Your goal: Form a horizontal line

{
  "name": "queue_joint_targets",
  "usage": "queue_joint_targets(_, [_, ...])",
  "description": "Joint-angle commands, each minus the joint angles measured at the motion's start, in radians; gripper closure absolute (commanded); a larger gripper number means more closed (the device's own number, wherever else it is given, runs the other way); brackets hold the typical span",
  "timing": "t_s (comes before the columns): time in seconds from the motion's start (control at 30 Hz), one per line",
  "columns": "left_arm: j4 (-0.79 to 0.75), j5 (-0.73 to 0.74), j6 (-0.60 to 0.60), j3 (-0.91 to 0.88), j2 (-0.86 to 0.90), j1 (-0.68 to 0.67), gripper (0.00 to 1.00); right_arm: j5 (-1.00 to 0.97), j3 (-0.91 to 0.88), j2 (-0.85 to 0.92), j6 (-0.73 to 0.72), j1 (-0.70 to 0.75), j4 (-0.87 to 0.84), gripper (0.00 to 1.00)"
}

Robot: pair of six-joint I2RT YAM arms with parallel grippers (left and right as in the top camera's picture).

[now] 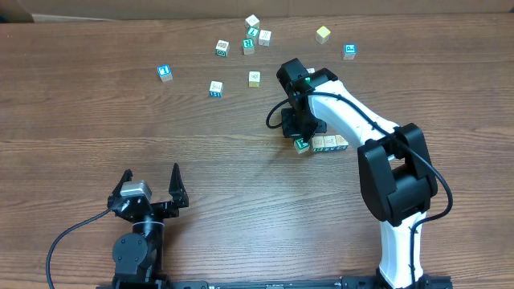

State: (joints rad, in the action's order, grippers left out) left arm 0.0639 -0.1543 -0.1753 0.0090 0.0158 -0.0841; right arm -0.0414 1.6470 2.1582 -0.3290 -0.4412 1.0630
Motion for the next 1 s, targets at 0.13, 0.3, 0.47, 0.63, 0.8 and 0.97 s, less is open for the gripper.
queue_joint_targets(0.13, [-0.001,-0.002,0.022,-0.004,-0.01,0.005,0.01,-0.01,-0.004,-0.021,-0.019,-0.003,-0.005,0.96])
queue_joint_targets(0.3, [-0.001,-0.002,0.022,-0.004,-0.01,0.005,0.0,0.001,-0.002,-0.021,-0.008,-0.002,-0.054,0.96])
queue_joint_targets(0.47, [-0.001,-0.002,0.022,-0.004,-0.01,0.005,0.01,0.118,-0.002,-0.021,0.067,-0.013,-0.051,0.96])
queue_joint_targets(0.63, [-0.001,-0.002,0.022,-0.004,-0.01,0.005,0.0,0.133,-0.002,-0.021,0.04,-0.016,-0.01,0.96])
queue_joint_targets(0.8, [-0.001,-0.002,0.022,-0.004,-0.01,0.005,0.01,0.132,-0.003,-0.021,0.04,-0.016,0.02,0.96])
queue_joint_targets(0.97, [-0.001,-0.002,0.022,-0.004,-0.01,0.005,0.0,0.118,-0.003,-0.021,0.04,-0.016,0.031,0.96])
